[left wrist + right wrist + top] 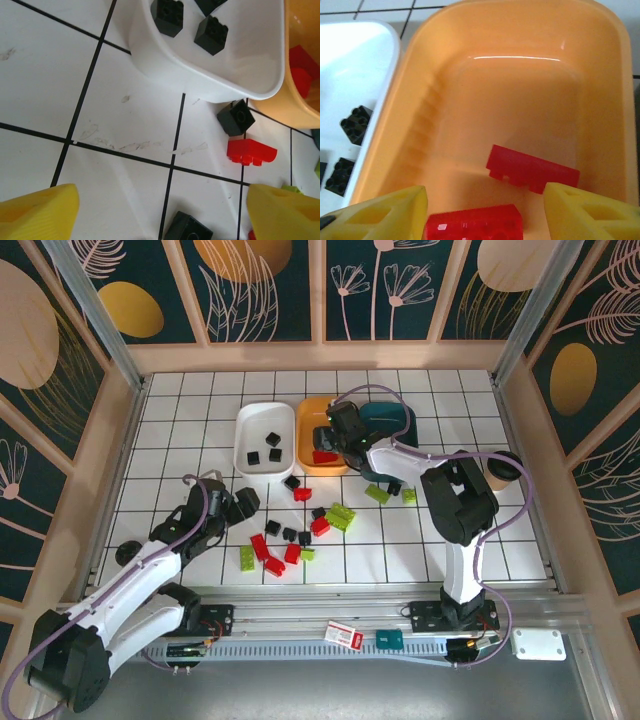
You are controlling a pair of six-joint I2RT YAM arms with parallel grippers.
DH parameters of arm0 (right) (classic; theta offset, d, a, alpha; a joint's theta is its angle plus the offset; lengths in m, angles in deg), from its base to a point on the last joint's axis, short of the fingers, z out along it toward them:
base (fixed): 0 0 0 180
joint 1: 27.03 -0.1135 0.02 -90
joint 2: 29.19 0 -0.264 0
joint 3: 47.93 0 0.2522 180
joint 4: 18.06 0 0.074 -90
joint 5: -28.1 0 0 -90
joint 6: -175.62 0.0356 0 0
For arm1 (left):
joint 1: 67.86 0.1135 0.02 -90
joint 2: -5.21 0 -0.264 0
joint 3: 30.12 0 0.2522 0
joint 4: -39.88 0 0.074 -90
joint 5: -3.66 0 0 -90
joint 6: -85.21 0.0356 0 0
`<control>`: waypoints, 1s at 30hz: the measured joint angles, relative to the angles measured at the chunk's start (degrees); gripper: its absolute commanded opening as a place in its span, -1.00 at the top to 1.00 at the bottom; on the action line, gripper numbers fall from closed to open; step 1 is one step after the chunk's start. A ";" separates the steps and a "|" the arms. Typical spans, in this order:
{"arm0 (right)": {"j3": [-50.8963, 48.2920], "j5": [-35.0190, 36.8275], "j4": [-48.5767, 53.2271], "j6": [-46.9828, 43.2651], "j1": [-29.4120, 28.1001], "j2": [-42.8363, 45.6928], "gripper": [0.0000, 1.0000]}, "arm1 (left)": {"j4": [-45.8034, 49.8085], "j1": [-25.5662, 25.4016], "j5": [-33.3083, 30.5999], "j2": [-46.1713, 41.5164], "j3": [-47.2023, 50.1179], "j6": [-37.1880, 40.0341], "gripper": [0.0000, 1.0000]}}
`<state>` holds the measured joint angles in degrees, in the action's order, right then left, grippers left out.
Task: Sort the legos into containers by color
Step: Place the lego in the container, then pick up the lego from the middle-left of the table.
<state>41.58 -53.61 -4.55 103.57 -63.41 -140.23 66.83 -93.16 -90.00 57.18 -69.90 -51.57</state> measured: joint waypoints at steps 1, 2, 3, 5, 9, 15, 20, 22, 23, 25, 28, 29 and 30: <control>-0.55 -0.46 -0.70 0.13 -0.02 0.24 -0.27 | 0.37 -0.09 -0.02 0.15 0.09 -0.37 -0.53; -1.60 -0.90 -1.57 0.20 -0.04 0.79 -0.28 | 0.70 -0.35 -0.20 0.20 0.28 -0.72 -0.49; -3.26 -1.22 -2.38 0.39 -0.09 1.77 -0.28 | 1.18 -0.92 -0.48 0.15 0.61 -1.18 -0.46; -6.49 -1.84 -3.32 0.79 -0.15 3.93 -0.28 | 2.47 -2.99 -1.36 -0.07 1.40 -2.47 -0.39; -12.68 -2.86 -5.75 2.21 -0.33 8.26 -0.28 | 6.38 -7.89 -2.62 -1.20 2.25 -5.55 -0.21; -18.58 -4.11 -9.01 4.02 -0.59 12.15 -0.27 | 12.28 -10.12 -2.78 -6.73 3.30 -9.31 -0.12; -21.42 -4.59 -10.71 5.11 -0.76 13.94 -0.28 | 17.14 -10.29 -1.90 -12.07 5.31 -11.98 -0.03; -22.34 -4.76 -11.15 5.20 -0.81 14.67 -0.27 | 18.82 -10.29 -1.25 -13.53 6.25 -12.61 -0.05; -22.69 -4.76 -11.21 5.33 -0.81 15.02 -0.27 | 19.54 -10.36 -1.01 -14.05 6.78 -12.92 -0.05; -23.06 -4.76 -11.47 5.38 -0.81 15.52 -0.27 | 20.26 -10.54 -0.09 -14.47 7.76 -13.11 -0.05; -23.17 -4.76 -11.85 5.55 -0.81 15.87 -0.27 | 20.50 -11.37 0.79 -13.51 8.68 -13.09 -0.06; -23.17 -4.76 -11.96 5.57 -0.81 15.89 -0.27 | 20.50 -11.72 0.96 -12.85 8.76 -13.09 -0.07; -23.17 -4.76 -12.02 5.57 -0.81 15.89 -0.27 | 20.46 -11.98 1.18 -12.26 8.79 -13.07 -0.07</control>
<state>18.41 -58.37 -16.57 109.15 -64.21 -124.34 87.29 -105.14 -88.82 44.92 -61.12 -64.64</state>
